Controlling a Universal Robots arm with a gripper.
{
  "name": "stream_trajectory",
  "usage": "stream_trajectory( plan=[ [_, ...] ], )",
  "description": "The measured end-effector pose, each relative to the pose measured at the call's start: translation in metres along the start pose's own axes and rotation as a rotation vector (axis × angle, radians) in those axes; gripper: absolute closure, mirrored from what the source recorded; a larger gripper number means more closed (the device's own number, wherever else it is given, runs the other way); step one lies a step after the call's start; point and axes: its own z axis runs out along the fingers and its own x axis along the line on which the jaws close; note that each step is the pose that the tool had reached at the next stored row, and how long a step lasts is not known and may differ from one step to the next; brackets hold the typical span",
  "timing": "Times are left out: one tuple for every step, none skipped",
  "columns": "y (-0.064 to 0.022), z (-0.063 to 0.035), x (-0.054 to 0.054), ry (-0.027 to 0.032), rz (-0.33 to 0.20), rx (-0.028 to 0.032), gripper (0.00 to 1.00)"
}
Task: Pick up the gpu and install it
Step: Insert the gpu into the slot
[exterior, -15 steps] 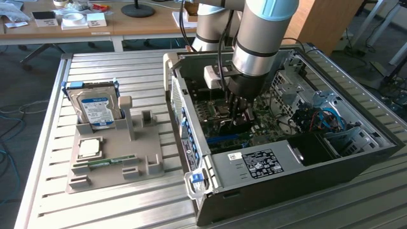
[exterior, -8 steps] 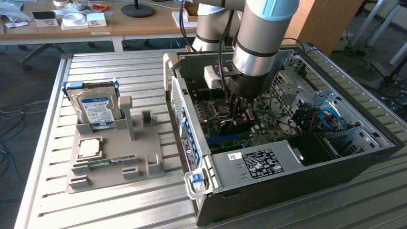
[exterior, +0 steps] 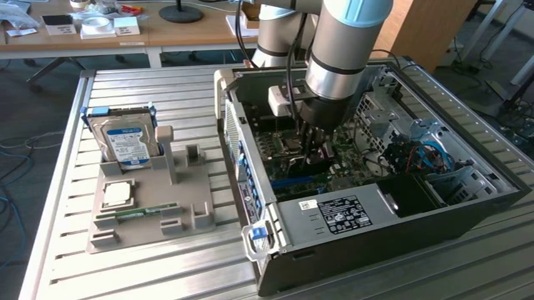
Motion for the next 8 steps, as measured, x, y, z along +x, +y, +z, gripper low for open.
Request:
stream_trajectory(
  plan=[
    [0.0000,0.0005,0.0000,0.0001,0.000,0.0000,0.73],
    [0.0000,0.0008,0.0001,0.0004,0.000,-0.0001,0.73],
    [0.0000,0.0009,0.0001,0.0006,0.000,-0.0002,0.73],
    [0.0001,0.0013,0.0001,0.0004,0.000,-0.0002,0.73],
    [0.0001,0.0018,0.0001,0.0001,0.000,-0.0001,0.73],
    [0.0000,0.0023,0.0001,0.0000,0.000,0.0000,0.73],
    [0.0001,0.0027,0.0001,0.0001,0.000,-0.0001,0.73],
    [0.0001,0.0031,0.0001,0.0002,0.000,-0.0002,0.73]
  ],
)
